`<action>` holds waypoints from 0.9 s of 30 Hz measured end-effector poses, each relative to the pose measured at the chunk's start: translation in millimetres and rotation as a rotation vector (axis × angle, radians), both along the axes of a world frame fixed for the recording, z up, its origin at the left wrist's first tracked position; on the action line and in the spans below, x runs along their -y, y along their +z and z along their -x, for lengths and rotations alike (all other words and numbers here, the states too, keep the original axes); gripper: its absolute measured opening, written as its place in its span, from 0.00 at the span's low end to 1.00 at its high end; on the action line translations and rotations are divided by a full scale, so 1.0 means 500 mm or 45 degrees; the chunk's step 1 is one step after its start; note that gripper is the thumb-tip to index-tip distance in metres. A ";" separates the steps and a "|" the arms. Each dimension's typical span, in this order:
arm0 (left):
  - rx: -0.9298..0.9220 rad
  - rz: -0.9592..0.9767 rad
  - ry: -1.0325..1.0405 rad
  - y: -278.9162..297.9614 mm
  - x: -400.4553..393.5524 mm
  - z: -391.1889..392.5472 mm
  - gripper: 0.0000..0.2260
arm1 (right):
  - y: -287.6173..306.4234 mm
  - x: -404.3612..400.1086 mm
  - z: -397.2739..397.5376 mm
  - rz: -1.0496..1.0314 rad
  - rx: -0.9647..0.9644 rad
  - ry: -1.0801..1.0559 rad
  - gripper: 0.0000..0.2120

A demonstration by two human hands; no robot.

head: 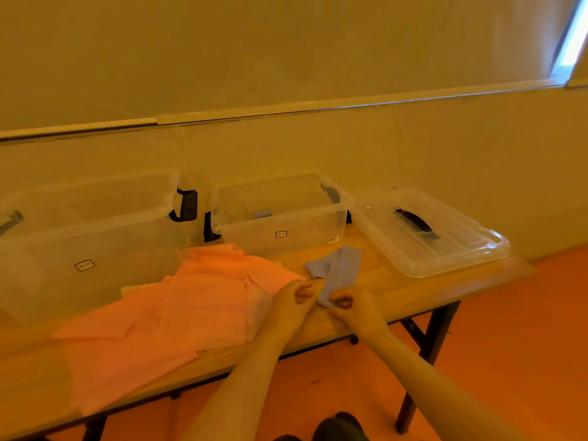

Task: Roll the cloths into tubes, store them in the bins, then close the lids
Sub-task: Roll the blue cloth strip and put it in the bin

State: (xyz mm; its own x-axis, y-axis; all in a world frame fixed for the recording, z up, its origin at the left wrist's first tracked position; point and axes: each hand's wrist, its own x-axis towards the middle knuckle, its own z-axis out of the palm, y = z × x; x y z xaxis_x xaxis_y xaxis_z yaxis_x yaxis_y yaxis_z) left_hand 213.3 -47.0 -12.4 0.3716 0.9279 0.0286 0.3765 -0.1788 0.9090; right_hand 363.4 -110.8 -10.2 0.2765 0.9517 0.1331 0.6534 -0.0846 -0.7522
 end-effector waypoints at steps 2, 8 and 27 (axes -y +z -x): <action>-0.027 -0.002 -0.050 -0.003 -0.001 -0.003 0.15 | -0.003 -0.003 -0.003 -0.033 -0.001 0.001 0.06; -0.036 -0.027 -0.103 0.009 -0.001 -0.006 0.11 | 0.024 0.000 0.002 -0.143 -0.137 0.129 0.04; 0.215 -0.408 0.066 0.286 -0.034 0.131 0.05 | 0.274 -0.084 0.100 -0.443 -0.501 0.194 0.08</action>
